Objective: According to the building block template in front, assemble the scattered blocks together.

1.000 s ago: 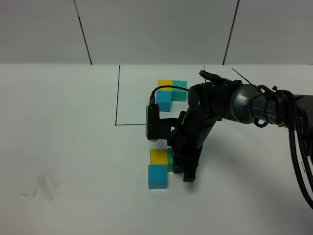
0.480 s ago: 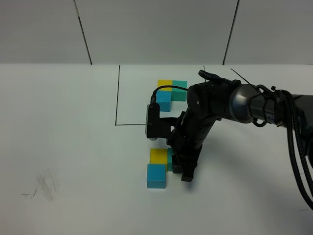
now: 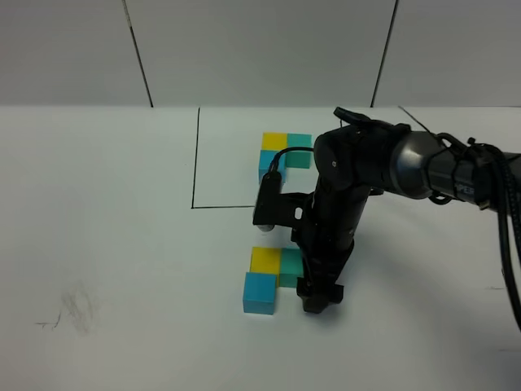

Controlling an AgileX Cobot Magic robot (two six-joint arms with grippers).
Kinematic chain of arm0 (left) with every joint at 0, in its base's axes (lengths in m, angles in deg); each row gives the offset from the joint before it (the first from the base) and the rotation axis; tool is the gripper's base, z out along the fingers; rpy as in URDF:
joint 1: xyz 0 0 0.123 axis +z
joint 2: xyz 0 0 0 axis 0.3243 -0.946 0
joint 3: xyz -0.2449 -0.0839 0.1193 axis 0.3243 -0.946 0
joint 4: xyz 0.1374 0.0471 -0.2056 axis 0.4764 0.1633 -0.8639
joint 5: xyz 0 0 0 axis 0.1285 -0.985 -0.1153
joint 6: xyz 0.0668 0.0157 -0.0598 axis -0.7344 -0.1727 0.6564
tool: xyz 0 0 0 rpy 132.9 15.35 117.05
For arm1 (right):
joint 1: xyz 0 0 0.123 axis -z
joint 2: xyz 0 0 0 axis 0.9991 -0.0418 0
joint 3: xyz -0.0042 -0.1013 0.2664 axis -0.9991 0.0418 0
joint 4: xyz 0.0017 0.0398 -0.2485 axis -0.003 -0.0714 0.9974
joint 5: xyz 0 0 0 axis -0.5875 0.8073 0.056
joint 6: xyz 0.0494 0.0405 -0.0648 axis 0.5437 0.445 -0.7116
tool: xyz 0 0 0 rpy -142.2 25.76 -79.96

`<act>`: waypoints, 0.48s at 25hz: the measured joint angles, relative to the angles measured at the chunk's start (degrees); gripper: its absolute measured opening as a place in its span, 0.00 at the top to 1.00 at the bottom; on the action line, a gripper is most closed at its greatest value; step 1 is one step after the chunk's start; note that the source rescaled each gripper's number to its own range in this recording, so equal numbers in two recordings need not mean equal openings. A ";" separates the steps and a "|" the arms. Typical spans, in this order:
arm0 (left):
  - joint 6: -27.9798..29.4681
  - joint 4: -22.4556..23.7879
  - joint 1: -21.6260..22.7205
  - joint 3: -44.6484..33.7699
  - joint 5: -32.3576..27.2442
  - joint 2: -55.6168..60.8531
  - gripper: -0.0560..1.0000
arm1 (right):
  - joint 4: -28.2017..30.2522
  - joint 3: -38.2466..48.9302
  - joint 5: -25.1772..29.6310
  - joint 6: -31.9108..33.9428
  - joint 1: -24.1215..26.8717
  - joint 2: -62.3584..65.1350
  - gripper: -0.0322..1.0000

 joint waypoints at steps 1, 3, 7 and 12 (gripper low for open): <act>0.02 0.00 0.00 0.00 0.00 0.00 0.46 | 1.45 -0.05 1.71 3.11 -0.06 1.38 0.07; 0.02 0.00 0.00 0.00 0.00 0.00 0.46 | 5.69 -0.05 5.23 10.07 -0.06 4.10 0.02; 0.02 0.00 0.00 0.00 0.00 0.00 0.46 | 20.00 -0.11 13.12 26.48 0.53 9.67 0.00; 0.02 0.00 0.00 0.00 0.00 0.00 0.46 | 28.71 -0.11 13.87 36.91 9.82 18.28 0.00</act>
